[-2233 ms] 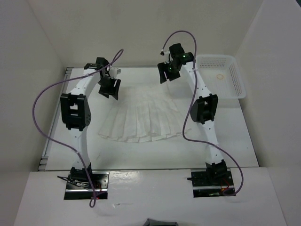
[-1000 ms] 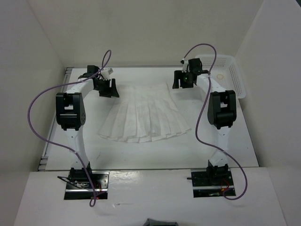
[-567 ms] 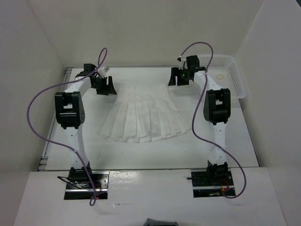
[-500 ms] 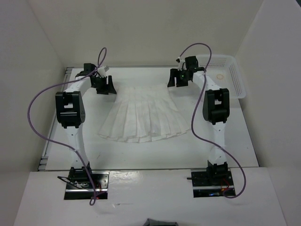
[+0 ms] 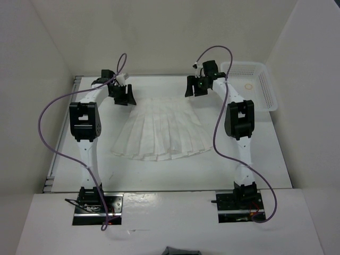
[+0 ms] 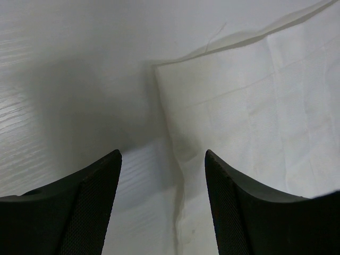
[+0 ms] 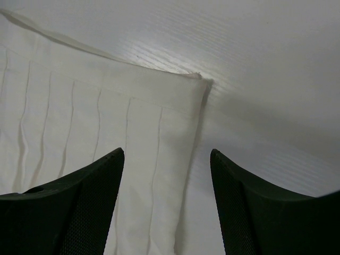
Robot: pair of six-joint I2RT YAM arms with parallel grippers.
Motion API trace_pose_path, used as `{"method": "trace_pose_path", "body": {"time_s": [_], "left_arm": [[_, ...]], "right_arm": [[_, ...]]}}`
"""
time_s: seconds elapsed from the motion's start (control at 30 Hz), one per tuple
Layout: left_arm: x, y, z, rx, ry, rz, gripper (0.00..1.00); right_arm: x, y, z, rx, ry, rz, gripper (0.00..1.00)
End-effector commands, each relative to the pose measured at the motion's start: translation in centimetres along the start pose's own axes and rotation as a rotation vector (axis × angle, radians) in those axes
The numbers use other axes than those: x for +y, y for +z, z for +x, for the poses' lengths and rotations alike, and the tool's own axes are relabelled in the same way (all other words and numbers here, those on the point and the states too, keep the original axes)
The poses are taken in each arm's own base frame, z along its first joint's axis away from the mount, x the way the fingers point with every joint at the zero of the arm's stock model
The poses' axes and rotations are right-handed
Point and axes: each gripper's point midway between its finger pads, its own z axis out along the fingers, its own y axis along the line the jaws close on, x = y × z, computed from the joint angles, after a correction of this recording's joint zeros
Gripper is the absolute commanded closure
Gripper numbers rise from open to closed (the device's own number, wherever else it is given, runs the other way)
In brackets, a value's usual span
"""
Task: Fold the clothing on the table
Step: Fold the skirt
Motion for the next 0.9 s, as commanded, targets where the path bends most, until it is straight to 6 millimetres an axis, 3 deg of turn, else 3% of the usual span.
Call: {"method": "trace_pose_path", "body": {"time_s": [0.0, 0.17, 0.43, 0.6, 0.87], "left_arm": [[-1.2, 0.9, 0.4, 0.031, 0.000, 0.015, 0.29], [-1.0, 0.8, -0.3, 0.032, 0.000, 0.006, 0.29], [-1.3, 0.7, 0.2, 0.041, -0.005, 0.015, 0.29], [-1.2, 0.8, 0.5, 0.049, -0.010, 0.015, 0.30], [-1.7, 0.9, 0.3, 0.045, 0.011, 0.020, 0.30]], "right_arm": [[0.0, 0.7, -0.3, 0.008, -0.019, 0.015, 0.30], [-0.6, 1.8, 0.2, 0.043, -0.031, 0.046, 0.31], [-2.8, 0.6, -1.4, 0.014, -0.047, 0.096, 0.31], [-3.9, 2.1, 0.1, 0.060, -0.050, 0.112, 0.31], [-4.8, 1.9, -1.6, 0.037, -0.081, 0.167, 0.31]]}}
